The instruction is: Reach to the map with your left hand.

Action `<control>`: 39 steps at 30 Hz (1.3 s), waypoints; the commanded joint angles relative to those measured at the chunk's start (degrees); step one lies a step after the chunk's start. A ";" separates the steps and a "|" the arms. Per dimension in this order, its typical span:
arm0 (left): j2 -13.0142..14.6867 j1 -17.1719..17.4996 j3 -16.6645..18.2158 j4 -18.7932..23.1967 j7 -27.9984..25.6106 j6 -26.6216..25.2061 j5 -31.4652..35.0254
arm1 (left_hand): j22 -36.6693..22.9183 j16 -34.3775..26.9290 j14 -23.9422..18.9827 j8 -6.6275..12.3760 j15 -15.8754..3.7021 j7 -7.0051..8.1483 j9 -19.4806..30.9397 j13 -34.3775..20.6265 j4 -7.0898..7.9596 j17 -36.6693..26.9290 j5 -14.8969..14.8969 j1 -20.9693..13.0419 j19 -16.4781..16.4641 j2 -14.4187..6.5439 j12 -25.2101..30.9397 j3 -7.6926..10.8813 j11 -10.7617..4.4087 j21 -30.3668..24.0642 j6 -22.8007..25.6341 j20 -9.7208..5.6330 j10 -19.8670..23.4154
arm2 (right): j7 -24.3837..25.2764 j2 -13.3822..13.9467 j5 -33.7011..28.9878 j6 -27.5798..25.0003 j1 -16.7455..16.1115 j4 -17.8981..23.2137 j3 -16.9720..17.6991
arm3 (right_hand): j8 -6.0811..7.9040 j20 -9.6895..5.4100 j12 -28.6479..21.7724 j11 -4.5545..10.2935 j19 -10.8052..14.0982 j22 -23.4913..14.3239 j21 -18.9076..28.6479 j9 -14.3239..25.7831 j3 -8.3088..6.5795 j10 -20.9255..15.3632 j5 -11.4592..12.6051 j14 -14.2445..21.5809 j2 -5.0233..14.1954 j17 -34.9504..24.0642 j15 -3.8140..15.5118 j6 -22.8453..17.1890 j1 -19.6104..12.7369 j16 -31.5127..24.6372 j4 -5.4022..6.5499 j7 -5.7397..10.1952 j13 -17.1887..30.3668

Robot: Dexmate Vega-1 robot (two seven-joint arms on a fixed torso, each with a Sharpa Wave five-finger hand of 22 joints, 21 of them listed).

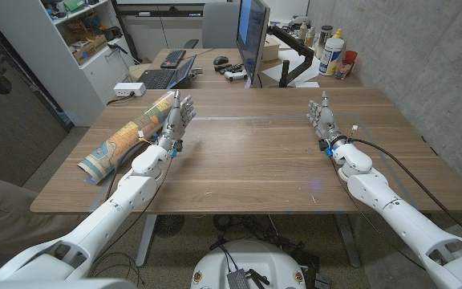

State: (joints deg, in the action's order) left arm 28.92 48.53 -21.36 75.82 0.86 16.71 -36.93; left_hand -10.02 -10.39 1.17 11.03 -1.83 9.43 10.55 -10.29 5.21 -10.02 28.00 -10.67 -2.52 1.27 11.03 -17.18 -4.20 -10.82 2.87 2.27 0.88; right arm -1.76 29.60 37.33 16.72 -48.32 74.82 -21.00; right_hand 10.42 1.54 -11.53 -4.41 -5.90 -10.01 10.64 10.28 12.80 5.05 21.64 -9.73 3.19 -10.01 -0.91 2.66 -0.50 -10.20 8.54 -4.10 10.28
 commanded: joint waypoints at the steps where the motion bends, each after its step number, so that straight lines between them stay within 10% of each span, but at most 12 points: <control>1: 0.40 1.35 0.13 2.68 -2.43 -1.25 0.42 | -0.12 -0.20 0.43 0.26 -1.34 0.37 0.10 -0.20 0.02 -0.24 0.29 -0.60 0.00 -0.09 0.23 -0.53 -0.23 -0.29 0.19 0.47 -0.05 | 0.01 0.36 -0.14 -0.07 -0.32 0.46 0.10 | 0.29 -0.10 -0.25 -0.12 -0.47 -0.20 0.32 0.18 0.51 0.38 0.39 -1.24 0.61 -0.31 0.09 0.11 0.01 -0.26 -0.05 -0.48 0.19; 39: 3.08 4.09 -1.06 12.13 -19.35 -0.30 20.23 | -0.14 0.35 3.88 0.18 -0.65 0.14 0.10 -0.22 0.05 -0.26 0.18 -1.17 1.88 -0.82 -0.08 -0.38 0.13 0.16 0.06 0.92 -1.37 | -0.21 0.29 0.14 -0.42 -0.10 -0.43 0.12 | 0.36 0.16 -0.30 -0.20 -0.92 -0.20 0.29 0.18 0.74 0.42 0.40 -1.29 0.80 -0.30 0.09 0.05 -0.06 -0.31 -0.06 -0.50 0.19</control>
State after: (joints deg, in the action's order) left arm 30.60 51.83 -21.52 84.19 -11.44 17.36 -25.89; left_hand -10.00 -9.94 4.36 11.03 -1.95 9.42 10.53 -10.27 5.21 -10.00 28.00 -11.27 -1.08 0.66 11.02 -17.17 -4.11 -10.82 2.87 2.89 -0.07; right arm -1.89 29.59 37.31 16.56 -48.28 74.34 -20.98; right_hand 10.42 1.74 -11.53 -4.62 -6.52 -10.00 10.64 10.26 13.27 5.27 21.64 -9.73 3.19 -10.00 -0.91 2.66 -0.50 -10.19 8.55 -4.10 10.26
